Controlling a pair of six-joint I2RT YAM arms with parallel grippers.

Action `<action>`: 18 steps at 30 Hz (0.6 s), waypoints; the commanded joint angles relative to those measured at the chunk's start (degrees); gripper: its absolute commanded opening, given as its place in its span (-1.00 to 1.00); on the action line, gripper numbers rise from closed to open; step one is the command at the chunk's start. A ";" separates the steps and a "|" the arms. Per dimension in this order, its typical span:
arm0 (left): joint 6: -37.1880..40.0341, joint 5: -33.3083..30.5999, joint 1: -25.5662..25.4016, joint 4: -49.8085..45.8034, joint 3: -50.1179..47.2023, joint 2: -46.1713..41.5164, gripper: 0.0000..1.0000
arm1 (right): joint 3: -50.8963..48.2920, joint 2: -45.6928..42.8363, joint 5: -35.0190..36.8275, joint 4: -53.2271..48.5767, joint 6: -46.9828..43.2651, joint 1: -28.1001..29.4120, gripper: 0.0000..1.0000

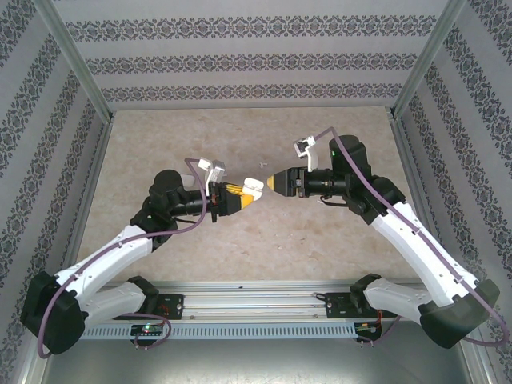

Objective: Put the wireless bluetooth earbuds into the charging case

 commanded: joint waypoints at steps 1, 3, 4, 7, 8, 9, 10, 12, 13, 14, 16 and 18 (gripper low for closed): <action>3.75 -3.32 0.83 -4.57 -0.66 -2.21 -1.00 | -0.01 -1.04 6.90 -3.42 3.06 -1.51 0.10; 4.22 -4.32 1.24 -5.66 -1.13 -2.84 -1.00 | -1.37 -0.94 10.03 -4.72 4.91 -2.33 0.10; 4.39 -4.71 1.39 -5.92 -1.40 -3.22 -1.00 | -2.24 -0.75 11.51 -5.22 5.78 -2.54 0.10; 4.50 -5.83 2.49 -7.03 -2.37 -4.37 -1.00 | -4.11 0.49 13.41 -5.45 7.88 -2.47 0.09; 4.56 -6.16 2.86 -7.68 -2.69 -4.76 -1.00 | -4.62 1.15 13.72 -5.14 8.61 -2.24 0.09; 4.66 -6.74 3.33 -8.60 -2.95 -5.42 -1.00 | -5.08 1.98 14.04 -4.68 9.29 -1.78 0.08; 4.88 -7.51 3.80 -9.80 -3.40 -6.15 -1.00 | -5.38 3.02 14.74 -4.27 9.56 -1.12 0.08; 5.36 -9.22 4.87 -12.66 -3.91 -7.87 -1.00 | -5.08 5.42 16.67 -4.10 9.34 0.48 0.07; 5.46 -10.38 5.62 -14.74 -4.13 -9.01 -1.00 | -4.42 7.15 17.68 -4.19 8.99 1.50 0.07; 5.54 -11.40 6.28 -16.51 -4.48 -9.92 -1.00 | -3.71 8.80 18.43 -4.37 8.49 2.40 0.06; 5.47 -13.33 8.28 -20.34 -5.44 -12.60 -1.00 | -1.38 13.39 19.48 -4.55 7.37 4.31 0.05; 5.05 -14.96 10.18 -23.55 -6.44 -15.31 -1.00 | 1.46 18.04 19.35 -4.55 6.49 5.86 0.04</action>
